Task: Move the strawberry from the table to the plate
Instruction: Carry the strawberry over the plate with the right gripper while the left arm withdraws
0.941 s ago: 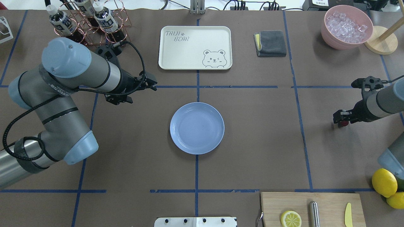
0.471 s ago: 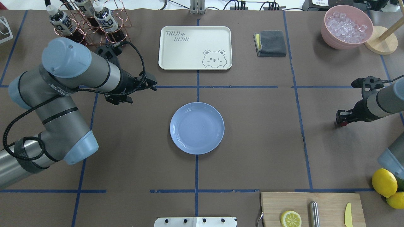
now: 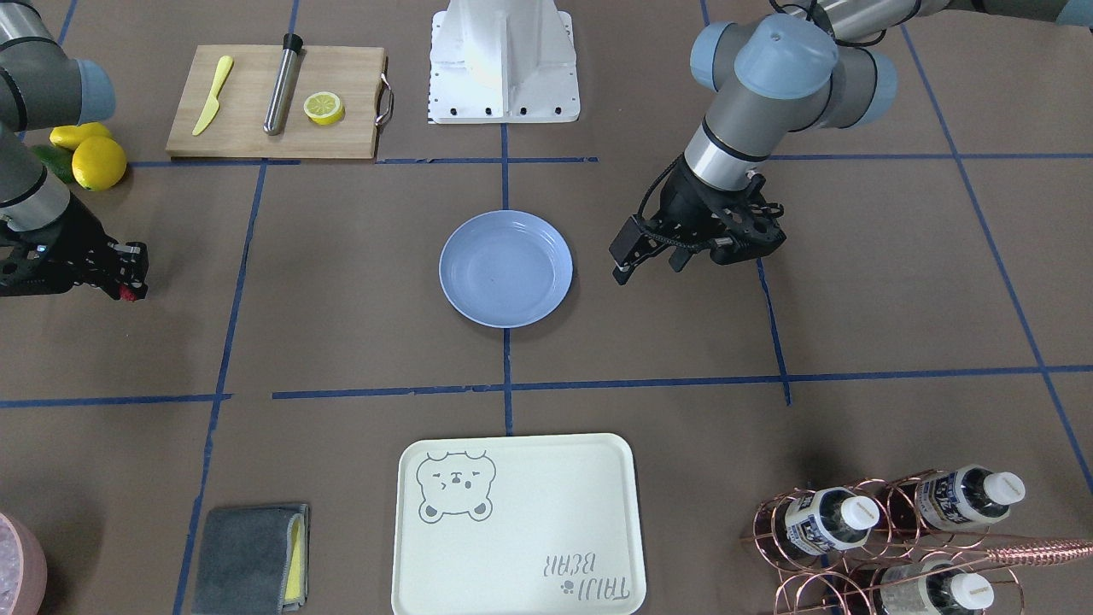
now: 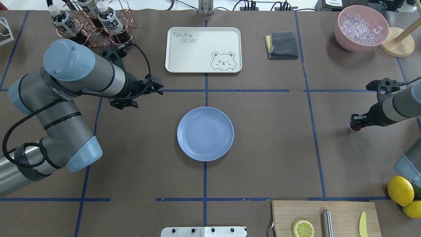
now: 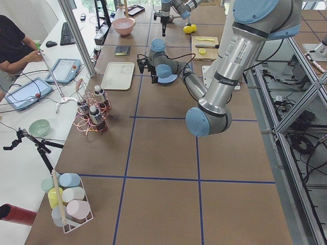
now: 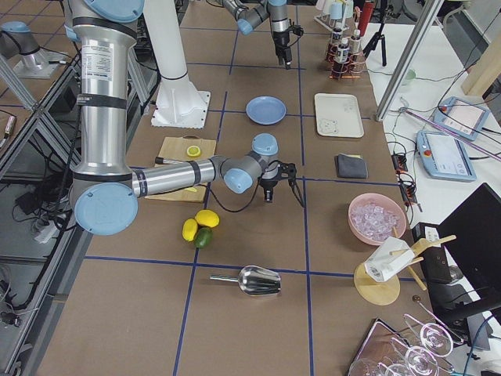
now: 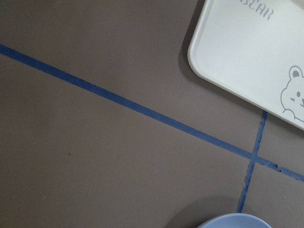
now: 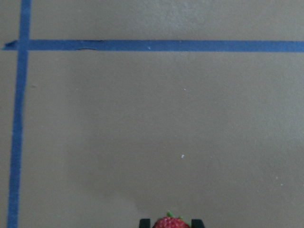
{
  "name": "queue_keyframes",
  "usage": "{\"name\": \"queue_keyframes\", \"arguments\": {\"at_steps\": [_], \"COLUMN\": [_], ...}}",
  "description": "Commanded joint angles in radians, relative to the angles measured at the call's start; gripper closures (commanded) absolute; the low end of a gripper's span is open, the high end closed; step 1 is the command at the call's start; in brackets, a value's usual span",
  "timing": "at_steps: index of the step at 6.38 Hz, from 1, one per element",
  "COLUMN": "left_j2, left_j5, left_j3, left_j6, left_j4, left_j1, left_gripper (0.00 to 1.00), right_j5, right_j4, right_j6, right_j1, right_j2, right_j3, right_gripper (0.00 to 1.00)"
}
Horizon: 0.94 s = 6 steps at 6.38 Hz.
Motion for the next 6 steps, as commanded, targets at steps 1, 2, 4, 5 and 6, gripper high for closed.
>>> {"name": "queue_keyframes", "arguments": {"at_steps": [1,2,4,5,6], "left_j2": [0.037,0.073,0.181,0.246,0.29], "left_j5": [-0.003,-0.003,-0.003,-0.003,-0.003], "left_j3": [-0.006,-0.006,-0.038,-0.048,-0.048], "left_j6": [0.155,0.254,0.415,0.562,0.686], "left_j4": [0.014,0.018,0.02,0.02,0.02], "left_j1": [-0.058,-0.082,-0.121,-0.163,-0.221], "left_gripper": [0.0,0.0,0.0,0.0,0.0], "right_j5": [0.046,0.08,0.053,-0.011,-0.097], "right_j4": [-0.093,-0.175,-0.252,-0.252,-0.252], "right_j6": [0.058,0.198,0.356,0.375,0.396], "right_j1": [0.004,-0.001,-0.131,-0.196,-0.27], "right_j2": [0.119,0.255,0.446,0.497,0.566], "right_j3": [0.074,0.07,0.053,0.028,-0.017], "right_gripper": [1.0,1.0,1.0,1.0,1.0]}}
